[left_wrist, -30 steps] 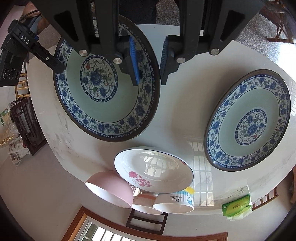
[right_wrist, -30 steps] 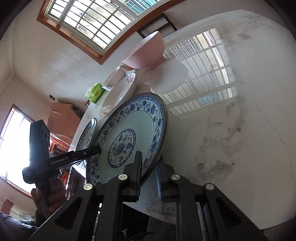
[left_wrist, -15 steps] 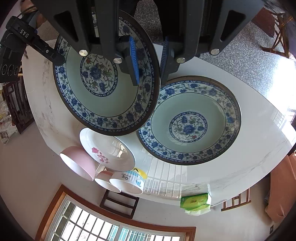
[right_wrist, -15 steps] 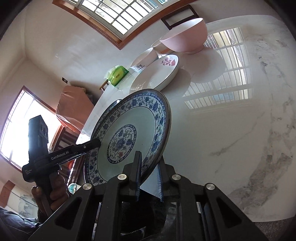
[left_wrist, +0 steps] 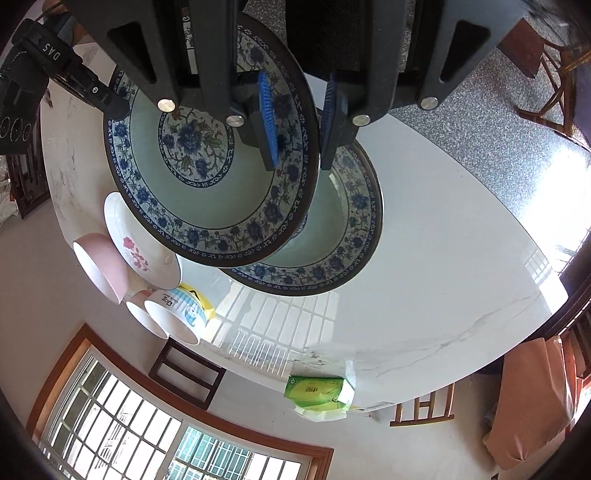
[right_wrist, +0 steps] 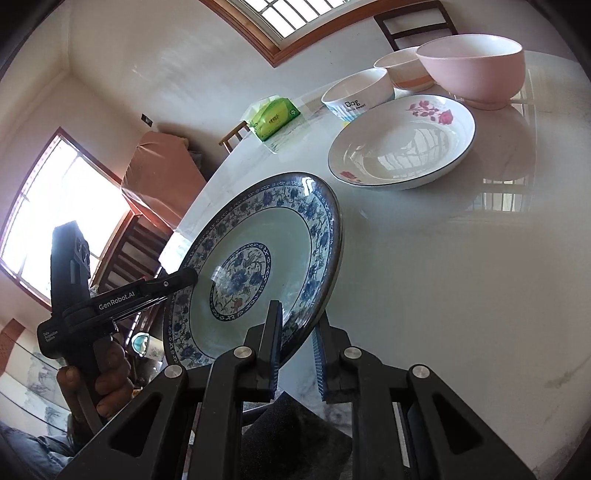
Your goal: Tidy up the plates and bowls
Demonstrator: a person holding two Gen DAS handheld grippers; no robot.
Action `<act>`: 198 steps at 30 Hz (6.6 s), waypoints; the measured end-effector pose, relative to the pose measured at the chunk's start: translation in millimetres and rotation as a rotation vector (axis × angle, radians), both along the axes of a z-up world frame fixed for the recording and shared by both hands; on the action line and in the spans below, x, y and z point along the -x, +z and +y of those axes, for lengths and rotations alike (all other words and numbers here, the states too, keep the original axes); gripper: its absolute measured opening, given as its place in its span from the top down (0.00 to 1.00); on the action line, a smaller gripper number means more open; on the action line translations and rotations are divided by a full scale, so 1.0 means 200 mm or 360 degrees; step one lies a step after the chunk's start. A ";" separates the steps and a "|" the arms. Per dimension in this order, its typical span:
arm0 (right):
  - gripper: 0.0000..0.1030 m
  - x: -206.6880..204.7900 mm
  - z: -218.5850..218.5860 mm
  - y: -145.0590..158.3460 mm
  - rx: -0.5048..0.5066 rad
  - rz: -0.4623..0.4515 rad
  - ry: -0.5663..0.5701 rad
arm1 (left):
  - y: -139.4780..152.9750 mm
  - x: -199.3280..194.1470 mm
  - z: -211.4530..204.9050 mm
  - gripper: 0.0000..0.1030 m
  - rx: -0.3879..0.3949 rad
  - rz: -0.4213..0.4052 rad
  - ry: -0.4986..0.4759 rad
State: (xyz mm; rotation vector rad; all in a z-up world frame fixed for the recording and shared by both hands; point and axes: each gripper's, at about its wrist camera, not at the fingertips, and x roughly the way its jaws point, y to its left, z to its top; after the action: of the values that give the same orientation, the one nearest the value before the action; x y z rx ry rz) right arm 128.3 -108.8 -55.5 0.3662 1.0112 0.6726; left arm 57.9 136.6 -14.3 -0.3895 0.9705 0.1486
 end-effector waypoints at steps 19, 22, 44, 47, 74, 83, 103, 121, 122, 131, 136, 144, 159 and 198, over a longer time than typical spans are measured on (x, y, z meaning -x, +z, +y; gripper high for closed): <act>0.84 -0.16 0.31 -0.01 0.0166 -0.0009 0.0122 | -0.09 -0.16 0.27 0.78 0.0033 0.0010 0.0134; 0.84 -0.16 0.32 0.00 0.0176 -0.0005 0.0124 | -0.10 -0.18 0.28 0.78 0.0033 0.0012 0.0136; 0.84 -0.20 0.38 0.01 0.0253 0.0001 0.0109 | -0.13 -0.19 0.31 0.78 0.0030 0.0022 0.0124; 0.84 -0.21 0.38 0.00 0.0262 -0.0001 0.0100 | -0.12 -0.18 0.30 0.78 0.0013 0.0012 0.0125; 0.50 0.00 0.67 0.01 0.1082 -0.0681 0.0175 | -0.10 -0.08 0.28 0.78 -0.0013 -0.0004 0.0135; 0.46 0.03 0.42 0.07 0.0720 -0.0630 -0.0011 | -0.01 -0.11 0.10 0.78 -0.0008 -0.0033 -0.0085; 0.55 -0.29 -0.59 -0.06 0.0087 -0.0202 -0.0645 | -0.01 -0.83 -0.47 0.66 0.0237 0.0140 -0.0516; 0.72 -0.71 -0.48 -0.10 0.0187 -0.0109 -0.0523 | -0.22 -1.17 -0.51 0.62 0.0162 0.0287 -0.0439; 0.78 -0.72 -0.47 -0.10 0.0205 -0.0106 -0.0512 | -0.22 -1.18 -0.53 0.63 0.0152 0.0297 -0.0461; 0.88 -0.70 -0.42 -0.09 0.0329 -0.0175 -0.0452 | -0.26 -1.09 -0.66 0.83 0.0066 0.0297 -0.0428; 0.89 -0.66 -0.42 -0.07 0.0332 -0.0206 -0.0465 | -0.26 -0.96 -0.65 0.83 0.0112 0.0288 -0.0417; 0.89 -0.50 -0.43 -0.04 0.0317 -0.0223 -0.0503 | -0.18 -0.81 -0.69 0.83 0.0077 0.0223 -0.0447; 0.89 -0.19 -0.52 -0.03 0.0230 -0.0166 -0.0579 | -0.13 -0.55 -0.76 0.83 -0.0014 0.0156 -0.0535; 0.87 0.07 -0.27 0.04 0.0222 -0.0140 -0.0425 | -0.02 -0.19 -0.42 0.83 -0.0001 0.0099 -0.0376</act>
State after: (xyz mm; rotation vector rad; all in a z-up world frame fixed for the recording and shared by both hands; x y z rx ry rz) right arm 114.5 -161.8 -46.8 0.3388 0.8999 0.3723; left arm 95.5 52.3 -18.8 -0.2685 1.0703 -0.0538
